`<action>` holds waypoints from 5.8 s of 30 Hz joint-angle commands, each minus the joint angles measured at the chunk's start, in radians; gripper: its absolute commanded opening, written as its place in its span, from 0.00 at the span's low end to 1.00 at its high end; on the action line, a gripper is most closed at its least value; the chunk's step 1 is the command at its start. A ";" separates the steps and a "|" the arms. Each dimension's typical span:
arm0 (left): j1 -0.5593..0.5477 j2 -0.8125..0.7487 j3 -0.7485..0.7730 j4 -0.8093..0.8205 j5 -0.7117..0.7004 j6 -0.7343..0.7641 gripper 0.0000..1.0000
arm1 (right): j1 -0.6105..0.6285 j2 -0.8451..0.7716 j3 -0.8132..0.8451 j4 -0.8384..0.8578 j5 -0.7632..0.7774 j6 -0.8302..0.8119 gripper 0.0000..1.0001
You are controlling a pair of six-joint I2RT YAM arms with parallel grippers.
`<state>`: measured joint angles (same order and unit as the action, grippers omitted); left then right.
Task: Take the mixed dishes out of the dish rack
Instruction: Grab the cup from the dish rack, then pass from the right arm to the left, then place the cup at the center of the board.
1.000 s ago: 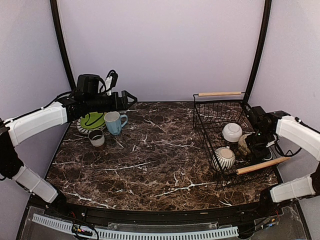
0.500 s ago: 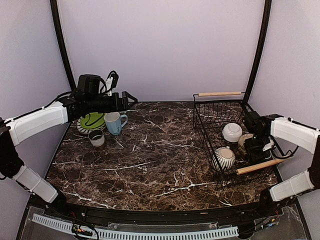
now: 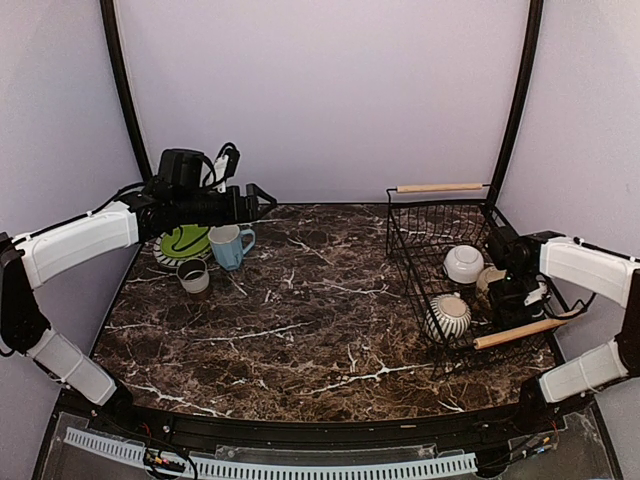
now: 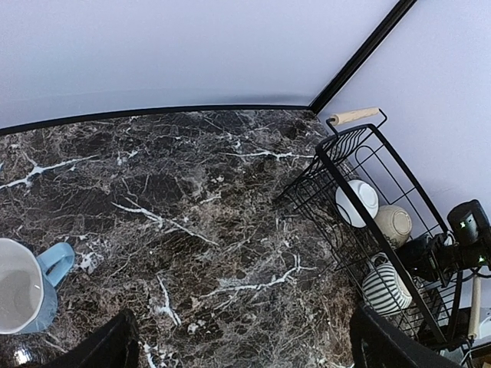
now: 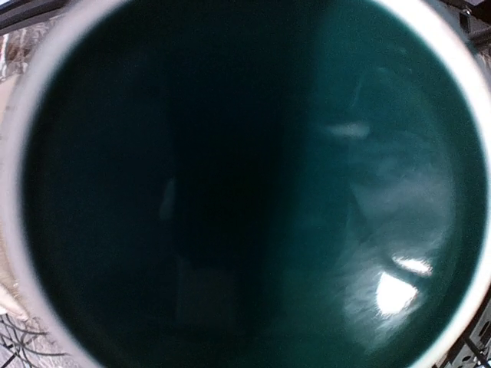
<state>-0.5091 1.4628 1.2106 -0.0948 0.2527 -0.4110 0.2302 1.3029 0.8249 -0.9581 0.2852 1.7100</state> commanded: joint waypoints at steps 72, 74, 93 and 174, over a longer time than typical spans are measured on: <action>-0.015 0.229 -0.086 1.029 0.807 -0.683 0.89 | 0.534 0.409 0.294 1.797 -0.897 -0.756 0.00; -0.015 0.234 -0.085 1.040 0.809 -0.695 0.86 | 0.538 0.424 0.298 1.809 -0.902 -0.747 0.00; -0.014 0.251 -0.066 1.017 0.815 -0.703 0.02 | 0.538 0.406 0.234 1.680 -0.788 -0.753 0.41; -0.063 0.323 0.428 -0.570 -0.152 0.151 0.71 | -0.098 -0.224 0.007 0.208 0.001 -0.650 0.99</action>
<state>-0.5671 1.8187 1.6630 -0.6849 0.0990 -0.2626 0.1501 1.0916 0.8726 -0.8043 0.2268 0.9722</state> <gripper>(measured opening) 0.713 0.986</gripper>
